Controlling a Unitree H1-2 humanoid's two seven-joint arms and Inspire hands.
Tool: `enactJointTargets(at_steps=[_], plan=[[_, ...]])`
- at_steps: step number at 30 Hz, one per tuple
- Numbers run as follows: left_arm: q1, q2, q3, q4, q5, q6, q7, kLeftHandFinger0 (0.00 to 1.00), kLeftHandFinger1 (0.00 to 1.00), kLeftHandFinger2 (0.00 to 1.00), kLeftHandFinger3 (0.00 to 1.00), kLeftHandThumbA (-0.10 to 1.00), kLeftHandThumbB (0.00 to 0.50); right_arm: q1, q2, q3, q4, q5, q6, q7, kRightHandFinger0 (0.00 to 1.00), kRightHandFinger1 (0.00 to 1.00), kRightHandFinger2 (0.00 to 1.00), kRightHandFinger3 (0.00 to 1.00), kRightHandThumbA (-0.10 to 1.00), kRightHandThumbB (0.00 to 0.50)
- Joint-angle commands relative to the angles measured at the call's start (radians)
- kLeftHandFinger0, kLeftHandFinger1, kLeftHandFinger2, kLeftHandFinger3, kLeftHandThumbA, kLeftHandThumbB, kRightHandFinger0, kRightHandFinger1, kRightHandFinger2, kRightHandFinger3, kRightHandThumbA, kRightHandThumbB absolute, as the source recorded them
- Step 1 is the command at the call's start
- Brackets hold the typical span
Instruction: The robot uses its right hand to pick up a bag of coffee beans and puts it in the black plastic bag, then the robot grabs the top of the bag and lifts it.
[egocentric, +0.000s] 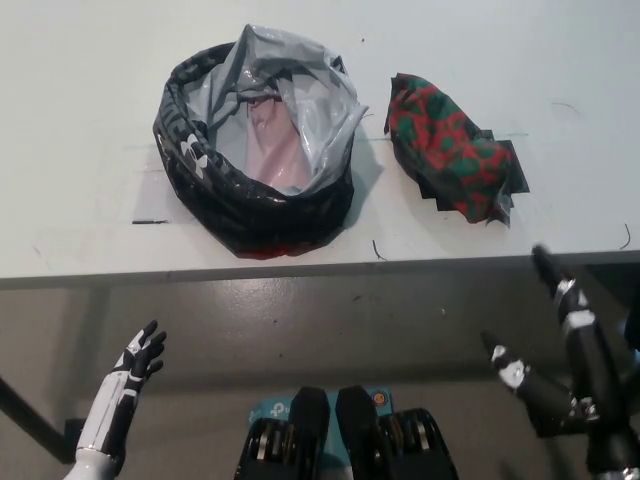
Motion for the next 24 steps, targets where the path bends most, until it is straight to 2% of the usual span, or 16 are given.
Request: enactJointTargets(at_steps=[1,2,3,4,5,11,14,20,24], plan=[[0.013,0.014,-0.003,-0.111,0.0,-0.026,-0.017,1.0,1.0,1.0,1.0,1.0,0.349,-0.371,-0.148,-0.046,-0.364,-0.341,0.418,0.221,1.0,1.0,1.0,1.0,0.85,0.388],[0.012,0.013,-0.004,-0.112,0.002,-0.024,-0.017,1.0,1.0,1.0,1.0,1.0,0.352,-0.401,-0.158,-0.041,-0.361,-0.349,0.447,0.237,1.0,1.0,1.0,1.0,0.86,0.393],[0.011,0.014,-0.008,-0.112,0.013,-0.033,-0.015,1.0,1.0,1.0,1.0,1.0,0.358,-0.507,-0.182,-0.019,-0.319,-0.379,0.523,0.281,1.0,1.0,1.0,1.0,0.88,0.416],[0.012,0.015,-0.011,-0.115,0.018,-0.033,-0.014,1.0,1.0,1.0,1.0,1.0,0.36,-0.56,-0.193,-0.005,-0.292,-0.402,0.558,0.302,1.0,1.0,1.0,1.0,0.88,0.418],[0.008,0.018,-0.014,-0.114,0.029,-0.035,-0.013,1.0,1.0,1.0,1.0,1.0,0.371,-0.671,-0.212,0.028,-0.201,-0.452,0.598,0.327,1.0,1.0,1.0,1.0,0.91,0.442],[0.011,0.016,-0.018,-0.072,0.028,-0.044,-0.012,1.0,1.0,1.0,1.0,1.0,0.393,-0.941,-0.219,0.137,0.134,-0.494,0.712,0.36,1.0,1.0,1.0,1.0,0.89,0.462],[0.007,0.016,-0.022,-0.044,0.041,-0.048,-0.006,1.0,1.0,1.0,1.0,1.0,0.368,-1.027,-0.202,0.176,0.282,-0.574,0.716,0.374,1.0,1.0,1.0,1.0,0.95,0.498],[0.015,0.023,-0.04,-0.007,0.083,-0.086,0.0,1.0,1.0,1.0,1.0,1.0,0.319,-1.171,-0.137,0.216,0.63,-0.587,0.716,0.309,1.0,1.0,1.0,1.0,0.96,0.5],[0.024,0.024,-0.045,0.0,0.087,-0.094,-0.003,1.0,1.0,1.0,1.0,1.0,0.329,-1.237,-0.094,0.226,0.837,-0.574,0.716,0.266,1.0,1.0,1.0,1.0,0.96,0.5]])
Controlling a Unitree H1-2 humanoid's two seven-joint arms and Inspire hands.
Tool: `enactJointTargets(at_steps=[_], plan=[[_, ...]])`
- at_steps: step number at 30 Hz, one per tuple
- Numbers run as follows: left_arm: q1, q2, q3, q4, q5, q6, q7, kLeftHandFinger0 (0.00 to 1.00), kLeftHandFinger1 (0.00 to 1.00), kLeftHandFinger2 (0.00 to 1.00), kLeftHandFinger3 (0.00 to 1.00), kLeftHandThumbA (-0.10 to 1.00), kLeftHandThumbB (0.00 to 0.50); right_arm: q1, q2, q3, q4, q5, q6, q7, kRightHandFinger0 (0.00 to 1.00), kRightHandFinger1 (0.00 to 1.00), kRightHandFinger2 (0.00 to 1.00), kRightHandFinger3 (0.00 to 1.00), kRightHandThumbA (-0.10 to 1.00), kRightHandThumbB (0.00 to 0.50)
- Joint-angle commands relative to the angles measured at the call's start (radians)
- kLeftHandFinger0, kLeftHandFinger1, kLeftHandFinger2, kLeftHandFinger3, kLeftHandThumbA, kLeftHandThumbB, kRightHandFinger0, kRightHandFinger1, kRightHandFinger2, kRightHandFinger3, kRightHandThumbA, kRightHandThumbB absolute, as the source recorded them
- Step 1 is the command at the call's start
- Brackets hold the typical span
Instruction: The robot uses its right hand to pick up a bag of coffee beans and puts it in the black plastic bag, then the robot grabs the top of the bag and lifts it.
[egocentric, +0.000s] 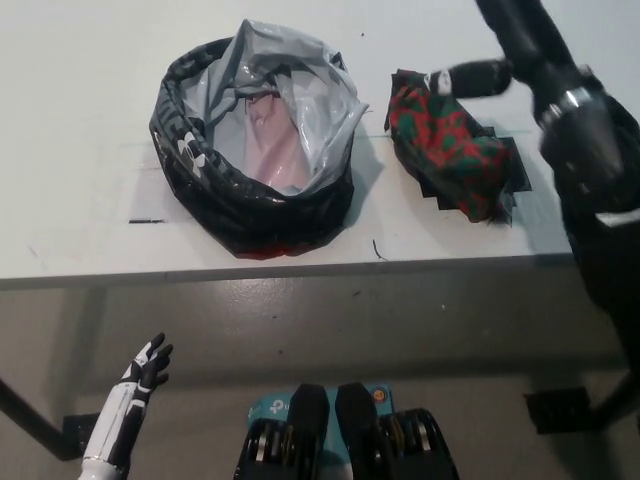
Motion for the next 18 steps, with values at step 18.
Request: enactJointTargets(at_steps=[18], plan=[[0.033,0.039,-0.041,-0.028,0.085,-0.108,-0.004,1.0,1.0,1.0,1.0,1.0,0.335,-0.397,0.16,0.07,0.915,-0.093,0.25,-0.15,1.0,1.0,1.0,1.0,0.99,0.5]])
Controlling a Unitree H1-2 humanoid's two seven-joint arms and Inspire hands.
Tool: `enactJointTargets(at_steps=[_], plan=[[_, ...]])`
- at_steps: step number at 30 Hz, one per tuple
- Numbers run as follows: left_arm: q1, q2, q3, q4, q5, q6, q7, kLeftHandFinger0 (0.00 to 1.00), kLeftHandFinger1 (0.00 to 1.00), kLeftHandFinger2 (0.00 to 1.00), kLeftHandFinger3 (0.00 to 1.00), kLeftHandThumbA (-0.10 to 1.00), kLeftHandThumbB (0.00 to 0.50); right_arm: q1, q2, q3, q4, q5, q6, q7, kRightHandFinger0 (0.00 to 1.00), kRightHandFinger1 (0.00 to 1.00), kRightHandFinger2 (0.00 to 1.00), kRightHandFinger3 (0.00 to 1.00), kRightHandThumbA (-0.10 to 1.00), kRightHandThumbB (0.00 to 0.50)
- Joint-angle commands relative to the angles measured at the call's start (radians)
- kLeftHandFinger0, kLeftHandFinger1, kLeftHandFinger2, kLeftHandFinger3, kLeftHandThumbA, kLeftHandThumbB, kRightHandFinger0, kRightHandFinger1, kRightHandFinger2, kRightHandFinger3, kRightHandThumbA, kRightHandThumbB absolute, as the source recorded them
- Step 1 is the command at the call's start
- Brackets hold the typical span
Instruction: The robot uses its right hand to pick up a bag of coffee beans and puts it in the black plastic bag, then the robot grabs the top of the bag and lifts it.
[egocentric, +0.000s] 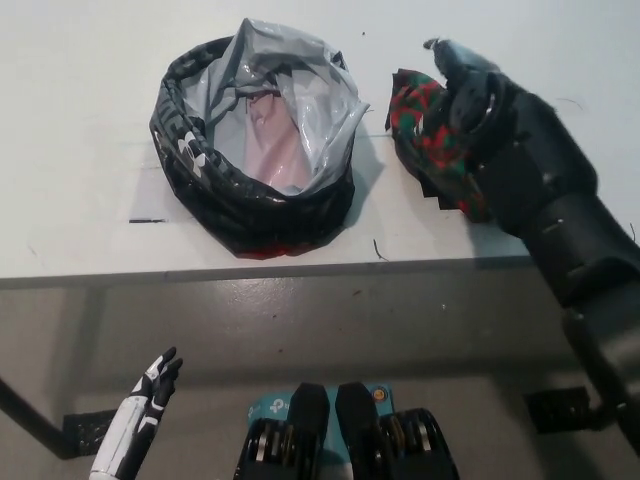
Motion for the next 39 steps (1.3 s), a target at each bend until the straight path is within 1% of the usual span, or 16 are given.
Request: enactJointTargets(at_steps=[1,7,11,12,15,19,21,29,32,34,35,37,38,39], plan=[[0.008,0.021,-0.006,-0.025,0.031,-0.07,-0.001,1.0,1.0,1.0,1.0,1.0,0.336,-0.084,0.015,-0.011,0.062,0.005,0.045,-0.101,1.0,1.0,1.0,1.0,1.0,0.5],[0.014,0.026,-0.01,-0.023,0.044,-0.082,0.003,1.0,1.0,1.0,1.0,1.0,0.319,-0.061,0.027,-0.01,0.097,0.037,0.045,-0.145,1.0,1.0,1.0,1.0,1.0,0.5],[0.016,0.026,-0.008,-0.023,0.049,-0.081,0.003,1.0,1.0,1.0,1.0,1.0,0.324,-0.049,0.027,-0.016,0.091,0.056,0.045,-0.157,1.0,1.0,1.0,1.0,1.0,0.5],[0.016,0.026,-0.008,-0.021,0.048,-0.084,0.002,1.0,1.0,1.0,1.0,1.0,0.316,-0.047,0.027,-0.015,0.089,0.058,0.044,-0.16,1.0,1.0,1.0,1.0,1.0,0.5],[0.016,0.027,-0.009,-0.016,0.052,-0.094,0.002,1.0,1.0,1.0,1.0,1.0,0.313,-0.039,0.028,-0.012,0.082,0.061,0.045,-0.165,1.0,1.0,1.0,1.0,1.0,0.5],[0.019,0.027,-0.006,-0.013,0.048,-0.104,0.0,1.0,1.0,1.0,1.0,1.0,0.318,-0.023,0.023,0.005,0.077,0.06,0.045,-0.155,1.0,1.0,1.0,1.0,1.0,0.5],[0.016,0.028,-0.005,-0.017,0.044,-0.096,-0.003,1.0,1.0,1.0,1.0,1.0,0.327,-0.018,0.02,0.0,0.082,0.07,0.045,-0.152,1.0,1.0,1.0,1.0,1.0,0.5],[0.016,0.03,-0.003,-0.027,0.043,-0.082,-0.006,1.0,1.0,1.0,1.0,1.0,0.33,0.016,0.019,-0.034,0.117,0.123,0.039,-0.156,1.0,1.0,1.0,1.0,1.0,0.5],[0.017,0.028,-0.001,-0.021,0.034,-0.091,-0.007,1.0,1.0,1.0,1.0,1.0,0.331,0.041,0.022,-0.056,0.142,0.155,0.03,-0.154,1.0,1.0,1.0,1.0,0.94,0.488],[0.017,0.029,-0.001,-0.017,0.03,-0.096,-0.008,1.0,1.0,1.0,1.0,1.0,0.331,0.053,0.021,-0.065,0.168,0.17,0.018,-0.147,1.0,1.0,1.0,1.0,0.92,0.48],[0.016,0.03,0.0,-0.015,0.03,-0.098,-0.008,1.0,1.0,1.0,1.0,1.0,0.332,0.063,0.019,-0.068,0.199,0.178,0.004,-0.147,1.0,1.0,1.0,1.0,0.92,0.49],[0.013,0.031,0.001,-0.014,0.026,-0.102,-0.009,1.0,1.0,1.0,1.0,1.0,0.33,0.072,0.018,-0.066,0.234,0.182,-0.003,-0.149,1.0,1.0,1.0,1.0,0.93,0.492],[0.012,0.032,0.002,-0.017,0.025,-0.099,-0.009,1.0,1.0,1.0,1.0,1.0,0.329,0.072,0.017,-0.06,0.25,0.18,-0.007,-0.14,1.0,1.0,1.0,1.0,0.95,0.489],[0.01,0.032,0.002,-0.021,0.025,-0.089,-0.01,1.0,1.0,1.0,1.0,1.0,0.337,0.073,0.015,-0.049,0.268,0.173,-0.009,-0.132,1.0,1.0,1.0,1.0,0.97,0.5]])
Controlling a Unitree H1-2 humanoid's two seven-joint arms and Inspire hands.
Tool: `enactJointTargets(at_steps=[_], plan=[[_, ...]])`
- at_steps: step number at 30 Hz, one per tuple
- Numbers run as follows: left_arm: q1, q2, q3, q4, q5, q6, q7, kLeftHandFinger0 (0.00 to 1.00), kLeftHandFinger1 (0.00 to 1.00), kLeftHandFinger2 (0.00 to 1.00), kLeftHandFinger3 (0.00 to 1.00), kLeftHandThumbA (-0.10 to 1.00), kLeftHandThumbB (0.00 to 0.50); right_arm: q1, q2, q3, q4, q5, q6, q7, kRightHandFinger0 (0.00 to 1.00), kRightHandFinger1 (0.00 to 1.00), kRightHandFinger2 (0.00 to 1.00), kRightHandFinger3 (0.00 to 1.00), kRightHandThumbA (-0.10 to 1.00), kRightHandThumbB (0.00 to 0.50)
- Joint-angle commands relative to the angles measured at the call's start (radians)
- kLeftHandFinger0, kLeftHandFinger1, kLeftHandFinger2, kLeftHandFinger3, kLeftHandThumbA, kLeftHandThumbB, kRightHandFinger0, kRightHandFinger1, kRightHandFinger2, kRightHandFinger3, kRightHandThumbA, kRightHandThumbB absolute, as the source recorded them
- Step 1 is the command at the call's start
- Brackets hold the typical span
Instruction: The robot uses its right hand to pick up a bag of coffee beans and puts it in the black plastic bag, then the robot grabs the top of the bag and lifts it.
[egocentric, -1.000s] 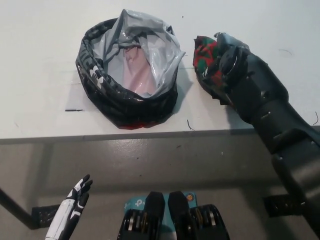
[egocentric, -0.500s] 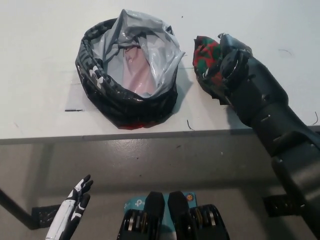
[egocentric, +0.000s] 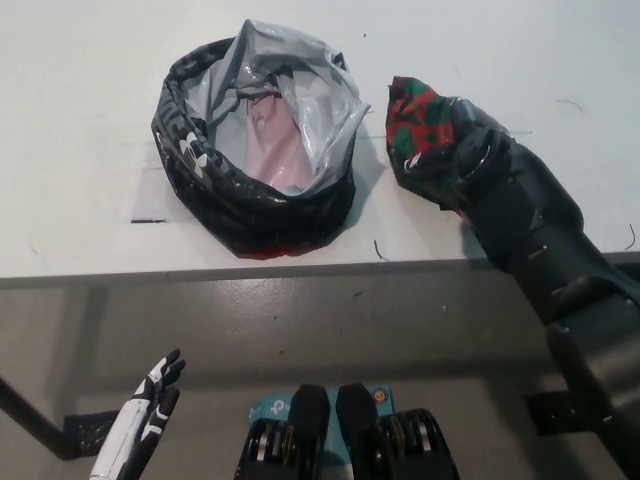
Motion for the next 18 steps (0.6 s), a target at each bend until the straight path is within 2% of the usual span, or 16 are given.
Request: enactJointTargets(at_steps=[1,3,6,7,8,9,10,11,12,13,14,15,16,17,18], plan=[[-0.002,0.022,0.01,-0.023,-0.015,-0.032,-0.011,1.0,1.0,1.0,1.0,1.0,0.344,0.031,-0.01,0.005,0.096,0.043,-0.018,0.026,1.0,1.0,1.0,1.0,0.96,0.5],[-0.005,0.022,0.009,-0.024,-0.016,-0.027,-0.014,1.0,1.0,1.0,1.0,1.0,0.353,0.04,-0.014,0.016,0.11,0.039,-0.022,0.033,1.0,1.0,1.0,1.0,0.92,0.496],[-0.009,0.02,0.009,-0.02,-0.019,-0.033,-0.014,1.0,1.0,1.0,1.0,1.0,0.353,0.051,-0.031,0.024,0.126,0.039,-0.048,0.043,1.0,1.0,1.0,1.0,0.77,0.5],[-0.009,0.02,0.009,-0.02,-0.018,-0.034,-0.014,1.0,1.0,1.0,1.0,1.0,0.352,0.052,-0.031,0.081,0.136,-0.017,-0.032,0.02,0.95,1.0,1.0,1.0,0.59,0.469],[-0.009,0.02,0.009,-0.02,-0.017,-0.034,-0.014,1.0,1.0,1.0,1.0,1.0,0.353,0.053,-0.031,0.105,0.14,-0.04,-0.026,0.012,0.88,1.0,1.0,1.0,0.56,0.467],[-0.013,0.02,0.01,-0.019,-0.02,-0.033,-0.016,1.0,1.0,1.0,1.0,1.0,0.354,0.06,-0.034,0.133,0.139,-0.063,-0.046,-0.023,0.86,1.0,1.0,1.0,0.35,0.412],[-0.015,0.02,0.01,-0.018,-0.021,-0.034,-0.016,1.0,1.0,1.0,1.0,1.0,0.355,0.063,-0.035,0.134,0.137,-0.057,-0.055,-0.044,0.9,1.0,1.0,1.0,0.2,0.369],[-0.017,0.02,0.011,-0.016,-0.022,-0.037,-0.015,1.0,1.0,1.0,1.0,1.0,0.356,0.069,-0.037,0.132,0.134,-0.05,-0.067,-0.072,0.73,0.77,0.82,1.0,0.08,0.333],[-0.018,0.019,0.012,-0.014,-0.023,-0.041,-0.015,1.0,1.0,1.0,1.0,1.0,0.356,0.074,-0.039,0.135,0.132,-0.036,-0.077,-0.101,0.59,0.66,0.75,1.0,0.04,0.334],[-0.018,0.019,0.012,-0.014,-0.025,-0.042,-0.016,1.0,1.0,1.0,1.0,1.0,0.358,0.077,-0.041,0.128,0.13,-0.024,-0.086,-0.118,0.26,0.31,0.46,1.0,-0.01,0.292],[-0.019,0.019,0.012,-0.014,-0.027,-0.042,-0.018,1.0,1.0,1.0,1.0,1.0,0.358,0.08,-0.044,0.111,0.129,0.0,-0.099,-0.139,0.07,0.12,0.28,1.0,-0.02,0.253],[-0.02,0.019,0.013,-0.014,-0.028,-0.042,-0.018,1.0,1.0,1.0,1.0,1.0,0.359,0.082,-0.045,0.1,0.128,0.012,-0.109,-0.149,0.08,0.12,0.28,1.0,-0.03,0.237],[-0.021,0.019,0.013,-0.013,-0.028,-0.042,-0.018,1.0,1.0,1.0,1.0,1.0,0.365,0.083,-0.048,0.089,0.127,0.026,-0.123,-0.162,0.15,0.21,0.34,1.0,-0.03,0.221],[-0.022,0.019,0.013,-0.011,-0.027,-0.041,-0.017,1.0,1.0,1.0,1.0,1.0,0.365,0.087,-0.052,0.063,0.121,0.049,-0.144,-0.185,0.17,0.25,0.38,1.0,-0.05,0.214],[-0.023,0.018,0.014,-0.011,-0.027,-0.041,-0.017,1.0,1.0,1.0,1.0,1.0,0.364,0.088,-0.054,0.052,0.119,0.059,-0.153,-0.195,0.17,0.25,0.37,1.0,-0.06,0.211]])
